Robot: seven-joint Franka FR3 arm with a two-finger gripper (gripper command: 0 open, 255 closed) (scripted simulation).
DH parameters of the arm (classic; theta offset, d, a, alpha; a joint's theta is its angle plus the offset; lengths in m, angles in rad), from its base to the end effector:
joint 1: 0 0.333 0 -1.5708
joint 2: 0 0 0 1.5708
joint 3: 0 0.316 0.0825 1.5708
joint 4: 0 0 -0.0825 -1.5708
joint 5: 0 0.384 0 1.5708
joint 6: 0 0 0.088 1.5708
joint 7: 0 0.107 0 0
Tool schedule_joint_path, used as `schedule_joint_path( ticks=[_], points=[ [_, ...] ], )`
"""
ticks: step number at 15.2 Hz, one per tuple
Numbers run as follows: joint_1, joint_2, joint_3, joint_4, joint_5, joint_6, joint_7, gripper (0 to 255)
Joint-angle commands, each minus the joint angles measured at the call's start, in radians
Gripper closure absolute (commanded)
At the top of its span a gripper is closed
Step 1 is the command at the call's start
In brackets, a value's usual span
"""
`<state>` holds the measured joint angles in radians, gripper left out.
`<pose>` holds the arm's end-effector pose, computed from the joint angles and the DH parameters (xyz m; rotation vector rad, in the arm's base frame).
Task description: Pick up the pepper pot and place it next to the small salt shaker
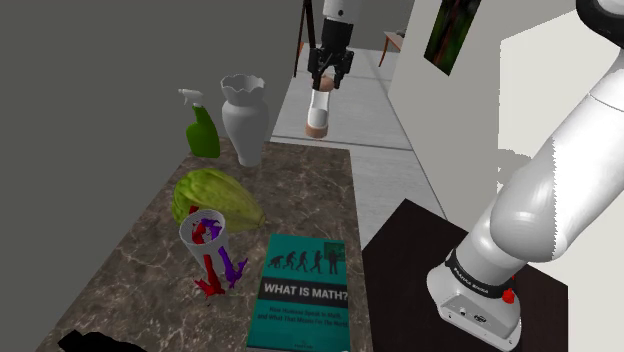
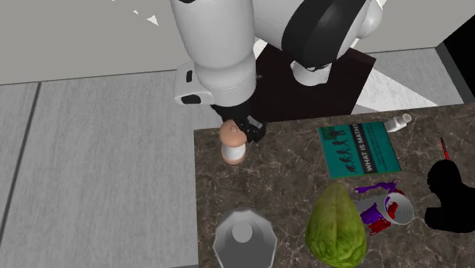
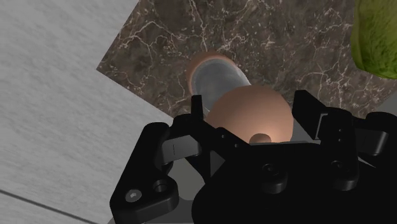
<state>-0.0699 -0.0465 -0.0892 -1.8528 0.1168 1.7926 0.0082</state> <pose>0.5416 -0.0777 0.5354 -3.0088 0.2923 0.0076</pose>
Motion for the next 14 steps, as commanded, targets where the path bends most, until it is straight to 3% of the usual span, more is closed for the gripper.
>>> schedule_joint_path(
  ticks=[1,14],
  points=[
    [0.000,-0.001,0.000,0.027,-0.001,-0.028,0.004,255],
    [-0.001,0.020,-0.002,0.227,-0.001,-0.206,0.020,255]
  ],
)
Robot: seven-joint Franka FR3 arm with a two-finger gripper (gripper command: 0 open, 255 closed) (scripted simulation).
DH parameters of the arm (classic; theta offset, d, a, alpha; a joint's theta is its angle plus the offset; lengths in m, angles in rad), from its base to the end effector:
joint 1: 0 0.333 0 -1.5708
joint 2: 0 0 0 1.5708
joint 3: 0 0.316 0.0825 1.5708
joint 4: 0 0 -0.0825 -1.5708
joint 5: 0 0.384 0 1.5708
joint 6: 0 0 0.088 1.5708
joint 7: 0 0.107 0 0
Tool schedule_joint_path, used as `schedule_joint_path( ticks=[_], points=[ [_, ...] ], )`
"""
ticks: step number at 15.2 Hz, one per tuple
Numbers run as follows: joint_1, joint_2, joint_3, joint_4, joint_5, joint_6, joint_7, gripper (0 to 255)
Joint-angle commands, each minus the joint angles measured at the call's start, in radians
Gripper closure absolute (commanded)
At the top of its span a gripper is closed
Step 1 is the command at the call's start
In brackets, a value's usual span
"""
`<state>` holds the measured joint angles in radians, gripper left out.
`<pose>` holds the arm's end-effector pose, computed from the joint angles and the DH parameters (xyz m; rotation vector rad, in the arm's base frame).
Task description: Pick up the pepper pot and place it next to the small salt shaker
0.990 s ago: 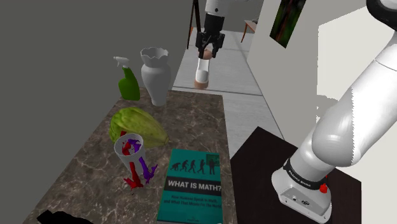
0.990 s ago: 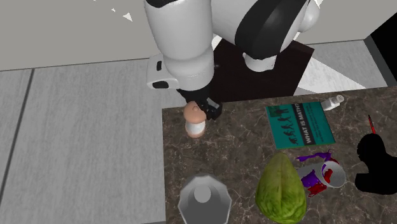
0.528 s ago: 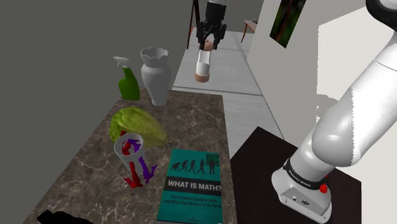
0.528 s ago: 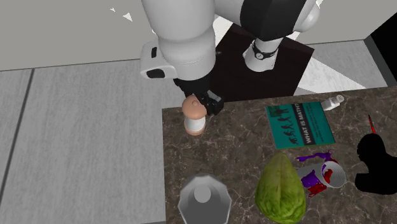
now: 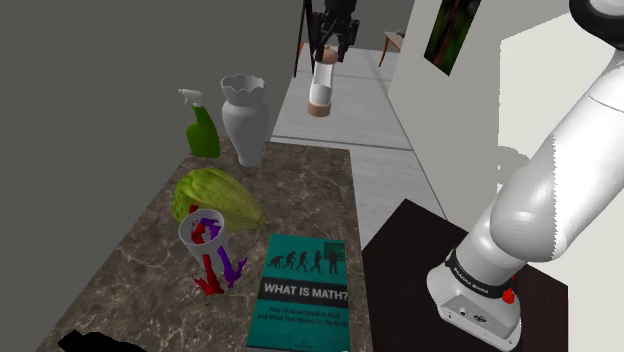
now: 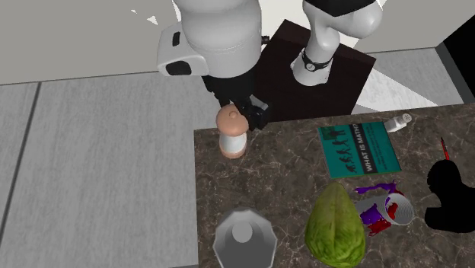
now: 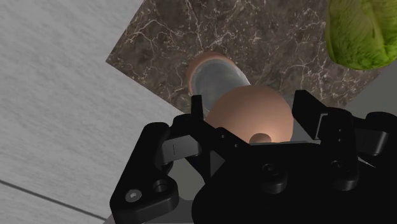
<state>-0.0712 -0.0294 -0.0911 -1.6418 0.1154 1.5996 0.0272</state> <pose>0.5416 -0.0772 0.6103 -3.0088 0.2920 0.0074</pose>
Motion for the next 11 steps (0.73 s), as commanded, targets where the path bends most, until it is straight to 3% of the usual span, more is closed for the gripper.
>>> schedule_joint_path(
  ticks=[1,8,11],
  points=[
    [0.000,0.006,0.000,0.033,0.000,-0.028,0.002,255],
    [-0.002,0.035,-0.002,0.159,0.004,-0.124,0.010,255],
    [0.029,-0.046,0.030,0.062,-0.001,-0.100,0.071,255]
  ],
)
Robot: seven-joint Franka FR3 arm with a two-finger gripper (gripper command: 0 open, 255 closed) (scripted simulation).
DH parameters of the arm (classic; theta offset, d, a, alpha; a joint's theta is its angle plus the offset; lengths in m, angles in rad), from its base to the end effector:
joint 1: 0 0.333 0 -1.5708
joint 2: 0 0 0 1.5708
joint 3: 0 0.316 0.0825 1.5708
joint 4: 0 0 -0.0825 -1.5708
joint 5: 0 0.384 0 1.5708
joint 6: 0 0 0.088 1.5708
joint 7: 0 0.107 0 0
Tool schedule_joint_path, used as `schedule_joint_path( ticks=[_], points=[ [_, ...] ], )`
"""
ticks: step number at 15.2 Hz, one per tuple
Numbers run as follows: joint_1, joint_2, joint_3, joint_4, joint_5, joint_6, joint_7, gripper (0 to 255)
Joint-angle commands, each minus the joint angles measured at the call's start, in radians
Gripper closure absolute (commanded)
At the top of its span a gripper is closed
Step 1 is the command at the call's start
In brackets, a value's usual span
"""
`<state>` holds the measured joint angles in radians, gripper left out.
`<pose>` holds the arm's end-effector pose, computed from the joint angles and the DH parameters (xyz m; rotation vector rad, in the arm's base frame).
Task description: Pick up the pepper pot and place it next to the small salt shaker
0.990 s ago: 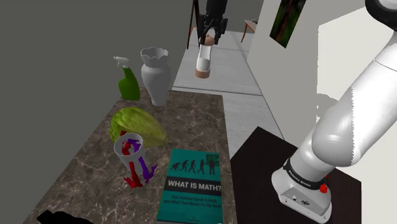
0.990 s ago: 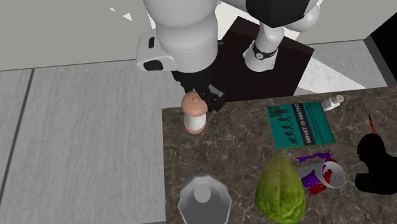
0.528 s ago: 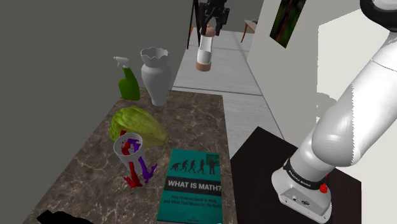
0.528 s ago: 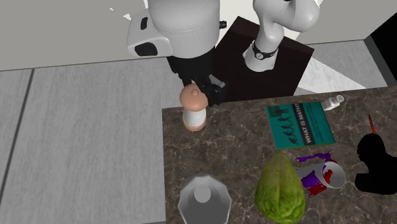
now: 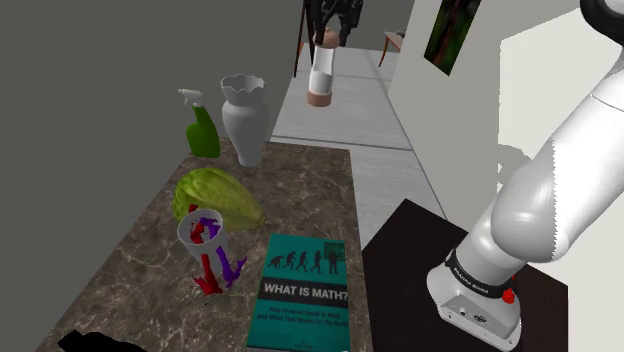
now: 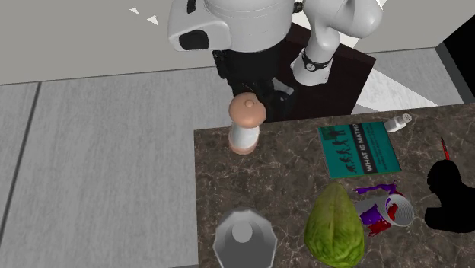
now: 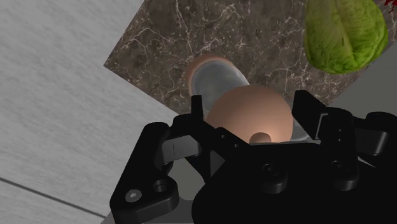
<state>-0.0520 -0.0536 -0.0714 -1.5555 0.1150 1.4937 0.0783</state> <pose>0.5274 -0.0535 0.6547 -3.0088 0.2915 0.0085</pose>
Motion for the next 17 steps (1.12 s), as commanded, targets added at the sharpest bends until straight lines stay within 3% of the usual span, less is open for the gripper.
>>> schedule_joint_path(
  ticks=[1,9,17],
  points=[
    [0.019,-0.046,0.022,-0.053,-0.001,0.012,0.040,255],
    [0.090,-0.208,0.125,-0.229,0.017,0.046,0.211,255],
    [0.157,-0.309,0.245,-0.323,0.059,0.065,0.389,255]
  ],
)
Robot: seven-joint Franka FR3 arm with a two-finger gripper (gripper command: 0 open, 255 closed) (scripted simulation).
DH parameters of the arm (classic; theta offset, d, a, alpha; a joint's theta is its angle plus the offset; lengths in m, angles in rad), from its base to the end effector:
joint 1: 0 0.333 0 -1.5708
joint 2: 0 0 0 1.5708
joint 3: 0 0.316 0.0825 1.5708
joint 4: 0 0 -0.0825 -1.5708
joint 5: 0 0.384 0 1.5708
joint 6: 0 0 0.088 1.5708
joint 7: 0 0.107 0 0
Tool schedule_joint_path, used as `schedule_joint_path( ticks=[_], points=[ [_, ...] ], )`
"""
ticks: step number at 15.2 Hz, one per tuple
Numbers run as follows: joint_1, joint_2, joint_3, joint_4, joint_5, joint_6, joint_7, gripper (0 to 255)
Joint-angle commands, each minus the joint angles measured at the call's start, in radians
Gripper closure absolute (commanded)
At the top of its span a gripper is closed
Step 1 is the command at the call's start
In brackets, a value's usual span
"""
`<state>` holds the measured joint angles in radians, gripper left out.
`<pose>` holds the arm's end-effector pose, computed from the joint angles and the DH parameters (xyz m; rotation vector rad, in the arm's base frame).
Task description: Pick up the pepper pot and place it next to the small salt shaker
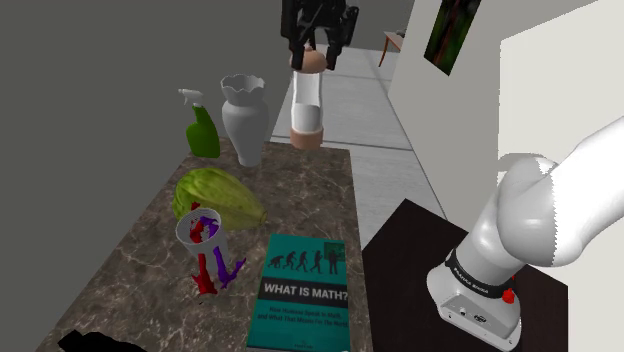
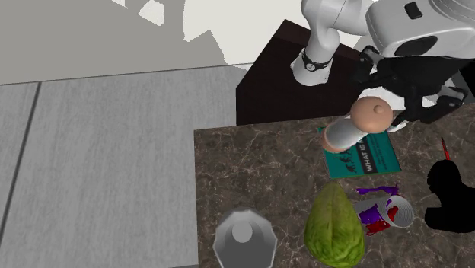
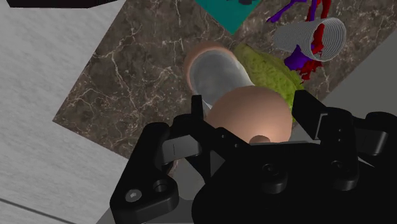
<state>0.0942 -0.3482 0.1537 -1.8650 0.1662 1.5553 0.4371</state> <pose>0.4211 0.1384 0.6562 -3.0088 0.2896 0.0079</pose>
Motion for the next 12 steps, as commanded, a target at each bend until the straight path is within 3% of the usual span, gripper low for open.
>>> schedule_joint_path(
  ticks=[1,12],
  points=[
    [0.019,-0.023,0.036,-0.020,0.014,0.005,0.054,255],
    [0.104,-0.045,0.228,-0.018,0.074,0.029,0.319,255]
  ],
)
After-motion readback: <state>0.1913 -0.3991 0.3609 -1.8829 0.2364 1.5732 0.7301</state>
